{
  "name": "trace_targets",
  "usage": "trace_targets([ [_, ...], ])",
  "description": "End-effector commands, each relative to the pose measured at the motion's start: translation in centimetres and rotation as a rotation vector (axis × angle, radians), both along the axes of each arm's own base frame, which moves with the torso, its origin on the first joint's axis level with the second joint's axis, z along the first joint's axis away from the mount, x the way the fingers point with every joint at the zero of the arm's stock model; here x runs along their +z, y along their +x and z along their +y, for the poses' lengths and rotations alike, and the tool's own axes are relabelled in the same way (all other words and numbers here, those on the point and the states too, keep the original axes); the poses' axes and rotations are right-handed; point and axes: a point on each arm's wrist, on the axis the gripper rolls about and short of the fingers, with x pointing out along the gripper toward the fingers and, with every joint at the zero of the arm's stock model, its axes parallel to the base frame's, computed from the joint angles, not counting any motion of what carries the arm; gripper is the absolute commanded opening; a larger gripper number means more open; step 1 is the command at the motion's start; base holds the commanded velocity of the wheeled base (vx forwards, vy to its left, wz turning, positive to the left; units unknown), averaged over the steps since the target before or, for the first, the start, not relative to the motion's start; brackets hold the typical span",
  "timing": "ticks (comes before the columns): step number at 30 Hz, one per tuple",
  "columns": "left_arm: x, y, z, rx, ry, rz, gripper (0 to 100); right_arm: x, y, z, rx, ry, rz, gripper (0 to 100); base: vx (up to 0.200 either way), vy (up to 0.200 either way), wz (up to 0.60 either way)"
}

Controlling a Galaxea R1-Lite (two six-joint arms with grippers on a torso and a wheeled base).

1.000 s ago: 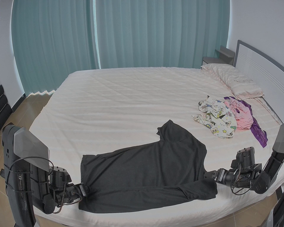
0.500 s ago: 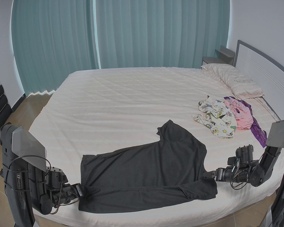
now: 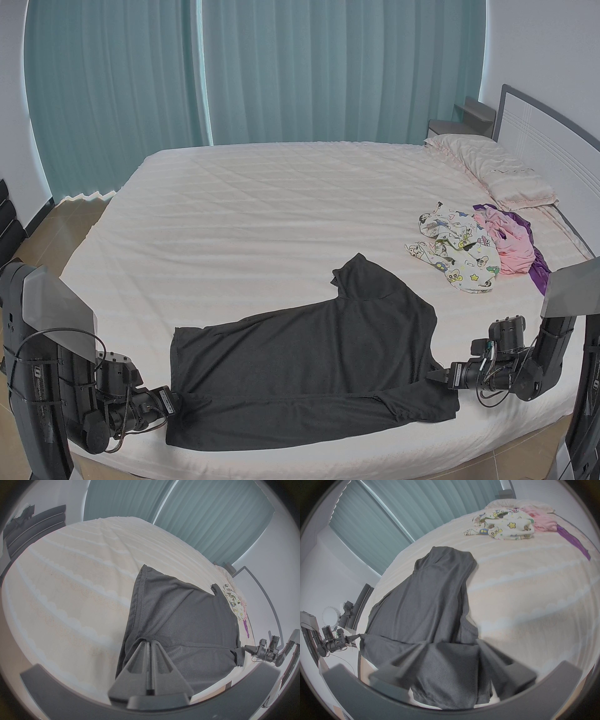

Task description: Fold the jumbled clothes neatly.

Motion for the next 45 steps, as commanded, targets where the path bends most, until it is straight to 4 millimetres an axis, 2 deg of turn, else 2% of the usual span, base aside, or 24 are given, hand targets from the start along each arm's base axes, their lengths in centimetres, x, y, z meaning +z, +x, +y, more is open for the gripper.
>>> trace_targets([
  [1,0.0,0.0,0.0,0.002,-0.001,0.000,0,-0.8,-0.4,-0.1,0.007,0.011,0.037,0,0.000,0.000,0.00],
  [10,0.0,0.0,0.1,0.005,0.002,-0.004,0,0.2,-0.3,-0.7,-0.011,0.032,-0.001,0,0.000,0.000,0.00],
  [20,0.3,0.2,0.8,0.040,0.016,-0.024,0,1.9,-0.1,-0.7,-0.020,0.062,-0.154,0,0.000,0.000,0.00],
  [31,0.2,0.3,1.5,0.061,0.028,-0.022,0,2.0,0.3,-0.7,-0.034,0.071,-0.178,0,0.000,0.000,0.00],
  [45,-1.2,-0.2,1.9,0.055,0.056,0.044,0,1.9,1.5,-0.8,-0.053,0.087,-0.200,0,0.000,0.000,0.00],
])
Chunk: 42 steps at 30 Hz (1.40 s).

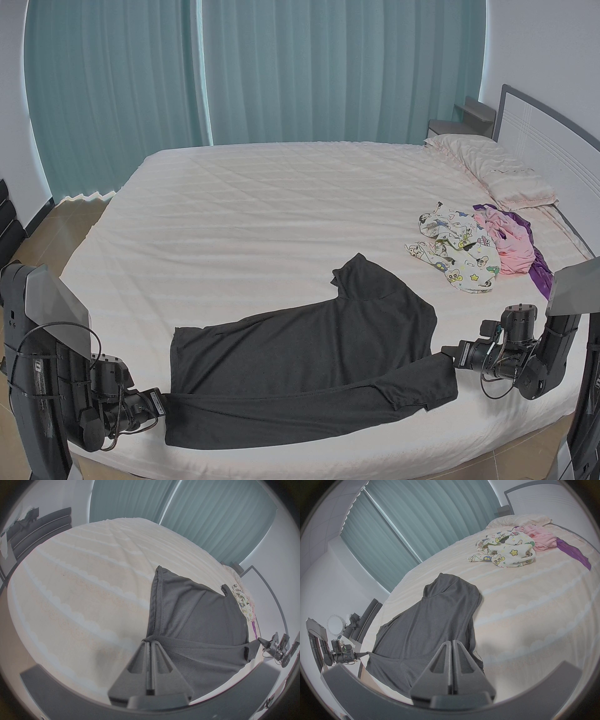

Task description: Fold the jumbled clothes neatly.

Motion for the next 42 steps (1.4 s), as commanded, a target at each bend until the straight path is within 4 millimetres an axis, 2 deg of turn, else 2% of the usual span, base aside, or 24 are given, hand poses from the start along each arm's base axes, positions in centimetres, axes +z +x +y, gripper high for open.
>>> trace_targets([
  [1,-0.6,0.0,0.0,-0.001,0.000,0.022,0,-0.1,0.5,0.0,-0.004,0.006,-0.009,0,0.000,0.000,0.00],
  [14,-1.1,0.6,-0.2,-0.002,-0.010,0.018,0,-2.5,1.8,-0.3,-0.023,-0.001,0.029,0,0.000,0.000,0.00],
  [22,-1.4,0.6,-0.5,-0.014,-0.011,0.028,0,-3.1,2.1,-0.4,-0.024,-0.001,0.035,0,0.000,0.000,0.00],
  [23,-1.5,0.6,-0.6,-0.017,-0.011,0.028,0,-3.2,2.1,-0.4,-0.024,-0.001,0.039,100,0.000,0.000,0.00],
  [24,-1.5,0.6,-0.6,-0.020,-0.011,0.028,0,-3.4,2.1,-0.3,-0.023,-0.001,0.044,100,0.000,0.000,0.00],
  [25,-1.5,0.6,-0.7,-0.020,-0.012,0.030,100,-3.4,2.0,-0.3,-0.022,0.000,0.046,100,0.000,0.000,0.00],
  [32,-1.3,0.6,-0.6,-0.019,-0.015,0.021,100,-2.9,1.7,-0.6,-0.042,0.016,0.047,100,0.000,0.000,0.00],
  [34,-0.6,0.7,-0.1,0.000,-0.022,-0.016,100,-1.3,1.0,-1.4,-0.106,0.075,0.043,100,0.000,0.000,0.00],
  [35,-0.6,0.7,-0.1,0.000,-0.022,-0.016,100,-1.3,1.0,-1.4,-0.106,0.075,0.043,100,0.000,0.000,0.00],
  [36,0.4,0.9,0.2,0.010,-0.030,-0.060,100,-0.5,0.3,-1.8,-0.153,0.127,0.059,100,0.000,0.000,0.00],
  [40,1.7,1.1,0.2,-0.012,-0.056,-0.116,100,-0.1,-0.9,-2.3,-0.198,0.168,0.099,100,0.000,0.000,0.00],
  [42,1.7,1.1,0.2,-0.014,-0.062,-0.115,100,-0.1,-1.0,-2.2,-0.196,0.167,0.103,100,0.000,0.000,0.00],
])
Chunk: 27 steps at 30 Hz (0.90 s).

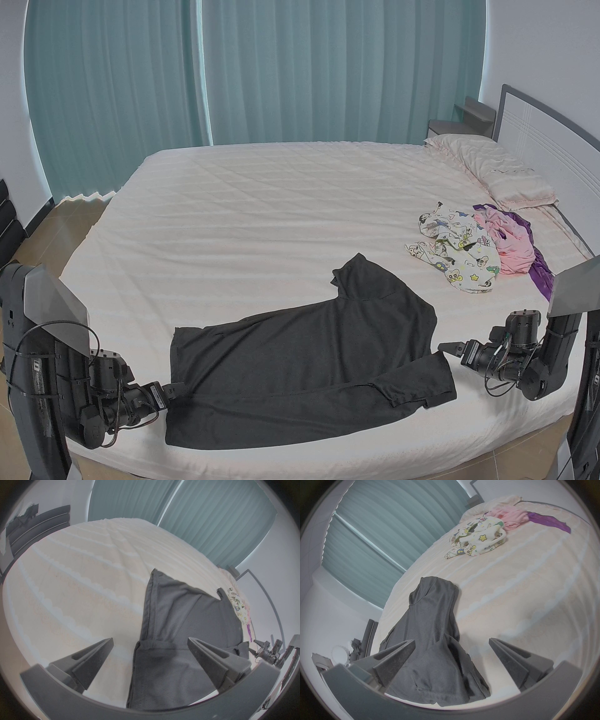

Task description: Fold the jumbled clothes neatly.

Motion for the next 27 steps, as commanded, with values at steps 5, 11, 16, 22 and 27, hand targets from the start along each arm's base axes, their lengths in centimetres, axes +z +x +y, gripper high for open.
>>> trace_targets([
  [5,1.69,0.65,-0.11,0.056,-0.067,-0.084,100,1.19,-1.02,0.48,0.007,0.016,-0.004,100,0.000,0.000,0.00],
  [11,1.75,0.54,-0.07,0.058,-0.072,-0.082,100,1.16,-1.25,0.60,0.012,0.016,0.002,100,0.200,0.000,0.00],
  [16,1.65,0.57,-0.05,0.060,-0.082,-0.077,100,1.12,-1.25,0.60,0.012,0.016,0.003,100,0.000,0.000,0.00],
  [22,1.68,0.57,-0.12,0.065,-0.092,-0.077,100,1.12,-1.25,0.60,0.012,0.016,0.003,100,0.000,0.000,0.00],
  [27,1.75,0.54,-0.12,0.075,-0.104,-0.076,100,1.08,-1.25,0.60,0.012,0.016,0.005,100,0.000,-0.160,0.00],
])
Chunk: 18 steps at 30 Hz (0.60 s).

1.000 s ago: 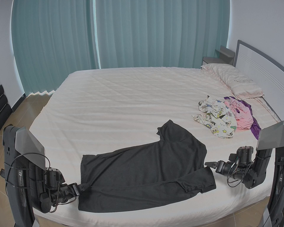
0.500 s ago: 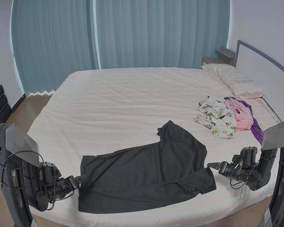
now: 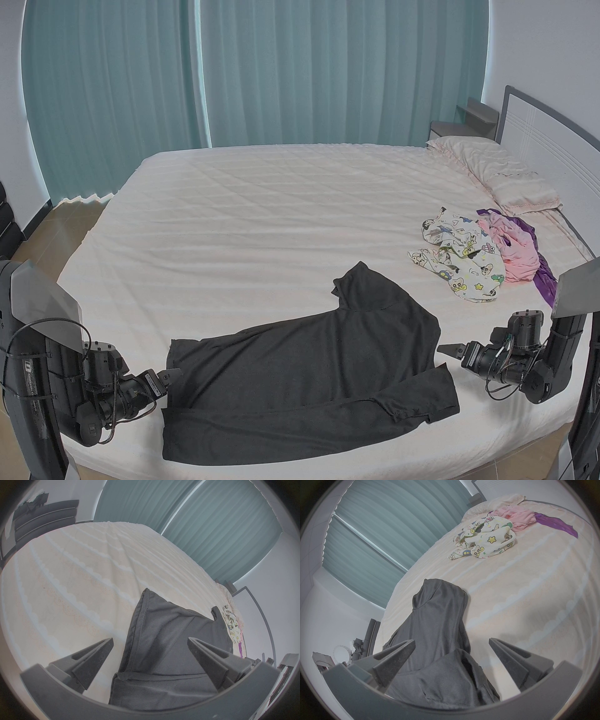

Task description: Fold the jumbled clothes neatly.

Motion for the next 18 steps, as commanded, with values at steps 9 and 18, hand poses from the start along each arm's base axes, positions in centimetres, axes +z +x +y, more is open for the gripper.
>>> trace_targets([
  [9,0.3,0.4,-0.1,0.004,0.002,-0.034,100,0.0,-0.1,0.1,0.003,-0.001,0.000,100,0.000,-0.111,0.00],
  [18,2.2,2.2,0.4,0.065,-0.005,-0.165,100,0.0,-0.4,0.6,0.023,-0.002,0.006,100,0.000,0.000,0.00],
])
